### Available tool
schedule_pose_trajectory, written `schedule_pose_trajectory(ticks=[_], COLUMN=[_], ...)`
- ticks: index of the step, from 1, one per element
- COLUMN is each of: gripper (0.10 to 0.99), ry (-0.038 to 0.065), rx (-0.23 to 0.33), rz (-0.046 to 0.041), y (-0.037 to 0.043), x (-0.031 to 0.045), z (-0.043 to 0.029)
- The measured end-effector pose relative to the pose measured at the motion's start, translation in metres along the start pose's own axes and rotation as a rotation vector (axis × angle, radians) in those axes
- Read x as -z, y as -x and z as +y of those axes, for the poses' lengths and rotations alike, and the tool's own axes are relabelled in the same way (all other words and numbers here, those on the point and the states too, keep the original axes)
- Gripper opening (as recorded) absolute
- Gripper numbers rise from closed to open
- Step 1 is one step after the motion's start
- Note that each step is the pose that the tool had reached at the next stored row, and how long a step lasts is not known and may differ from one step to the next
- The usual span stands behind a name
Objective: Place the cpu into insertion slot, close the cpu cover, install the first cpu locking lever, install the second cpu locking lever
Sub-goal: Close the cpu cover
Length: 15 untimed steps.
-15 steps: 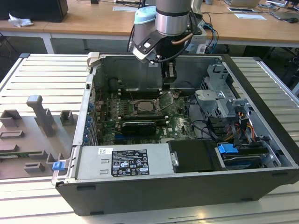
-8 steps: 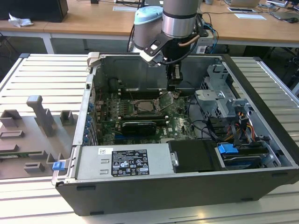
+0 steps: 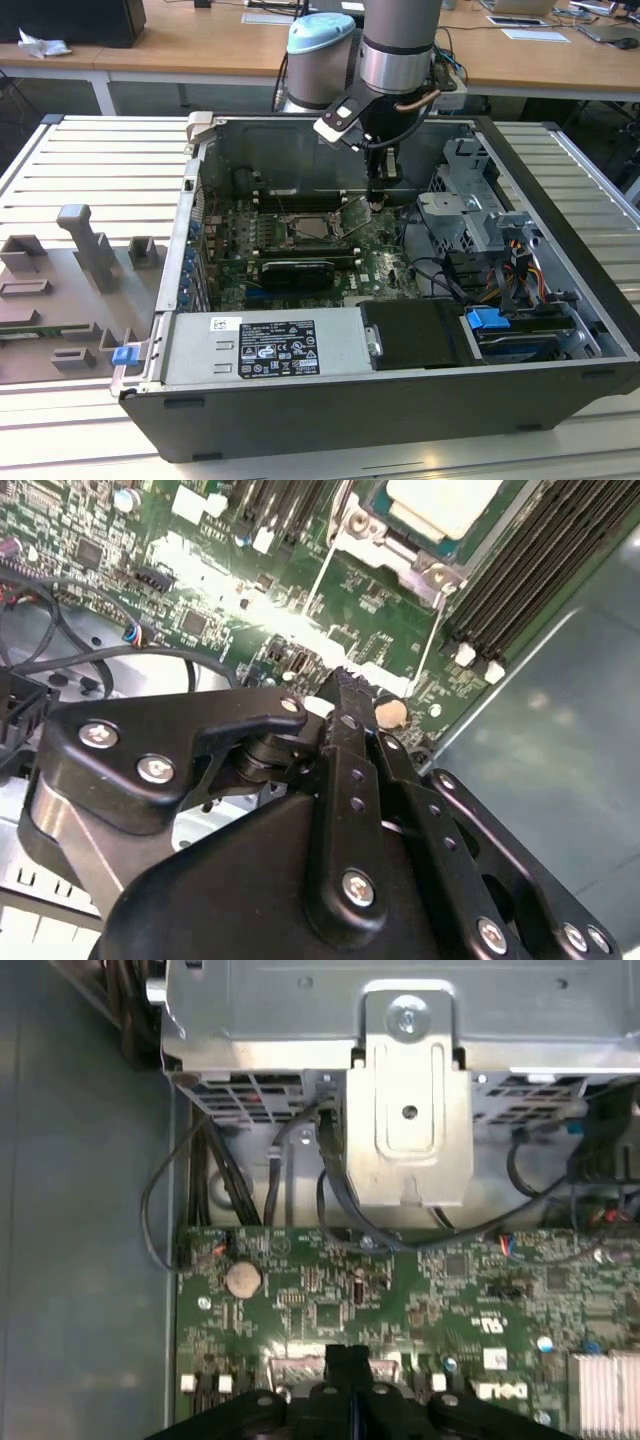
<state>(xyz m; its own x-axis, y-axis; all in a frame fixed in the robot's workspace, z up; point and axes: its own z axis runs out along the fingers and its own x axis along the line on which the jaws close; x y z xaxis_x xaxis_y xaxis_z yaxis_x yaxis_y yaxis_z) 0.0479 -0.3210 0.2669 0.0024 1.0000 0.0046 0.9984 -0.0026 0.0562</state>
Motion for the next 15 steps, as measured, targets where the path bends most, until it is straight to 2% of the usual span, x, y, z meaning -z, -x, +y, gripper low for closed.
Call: schedule_pose_trajectory(ticks=[8, 15], gripper=[0.106, 0.106], ry=[0.000, -0.001], rx=[0.000, 0.000], rz=[0.0000, 0.0000], y=[0.0000, -0.0010], x=[-0.0041, -0.0108], z=[0.0069, 0.0140])
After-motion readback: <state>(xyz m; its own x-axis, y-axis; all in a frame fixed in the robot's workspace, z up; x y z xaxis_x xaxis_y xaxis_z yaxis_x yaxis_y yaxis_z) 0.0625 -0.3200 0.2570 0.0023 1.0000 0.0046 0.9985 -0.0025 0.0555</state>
